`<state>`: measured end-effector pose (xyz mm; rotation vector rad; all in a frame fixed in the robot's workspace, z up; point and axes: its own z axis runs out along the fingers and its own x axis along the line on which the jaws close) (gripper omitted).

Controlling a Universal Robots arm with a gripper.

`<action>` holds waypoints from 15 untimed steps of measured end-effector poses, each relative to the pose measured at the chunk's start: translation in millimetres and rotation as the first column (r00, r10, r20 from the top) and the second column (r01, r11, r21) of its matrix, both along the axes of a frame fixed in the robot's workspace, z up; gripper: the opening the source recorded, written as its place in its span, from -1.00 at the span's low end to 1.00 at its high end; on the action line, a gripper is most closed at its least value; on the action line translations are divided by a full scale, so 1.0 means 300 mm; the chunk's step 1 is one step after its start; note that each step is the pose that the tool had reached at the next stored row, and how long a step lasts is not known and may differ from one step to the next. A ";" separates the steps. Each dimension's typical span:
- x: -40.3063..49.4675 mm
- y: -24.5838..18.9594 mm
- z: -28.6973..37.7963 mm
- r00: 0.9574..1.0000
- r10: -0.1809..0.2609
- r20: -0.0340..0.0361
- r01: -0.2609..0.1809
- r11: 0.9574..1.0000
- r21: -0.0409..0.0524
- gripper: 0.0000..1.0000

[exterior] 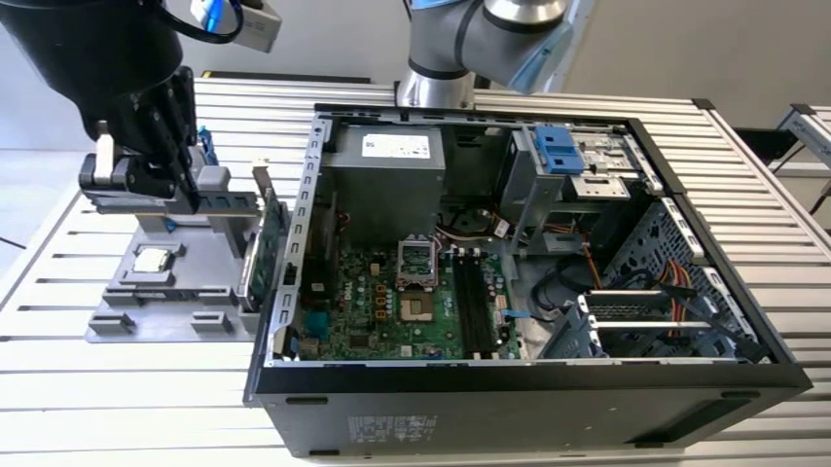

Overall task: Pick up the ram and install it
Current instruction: 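Pick up the ram and move it above insertion slot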

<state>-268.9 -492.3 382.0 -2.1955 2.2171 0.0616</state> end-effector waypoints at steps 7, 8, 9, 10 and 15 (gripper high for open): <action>0.026 0.000 0.000 1.000 0.000 0.000 0.000 1.000 0.000 -1.00; 0.030 0.000 0.000 1.000 0.000 0.000 0.000 1.000 0.000 -1.00; 0.033 0.000 0.000 1.000 0.000 0.000 0.000 1.000 0.000 -1.00; 0.037 0.000 0.000 1.000 0.000 0.000 0.000 1.000 0.000 -1.00; 0.056 0.000 0.000 1.000 0.000 0.000 0.000 1.000 0.000 -1.00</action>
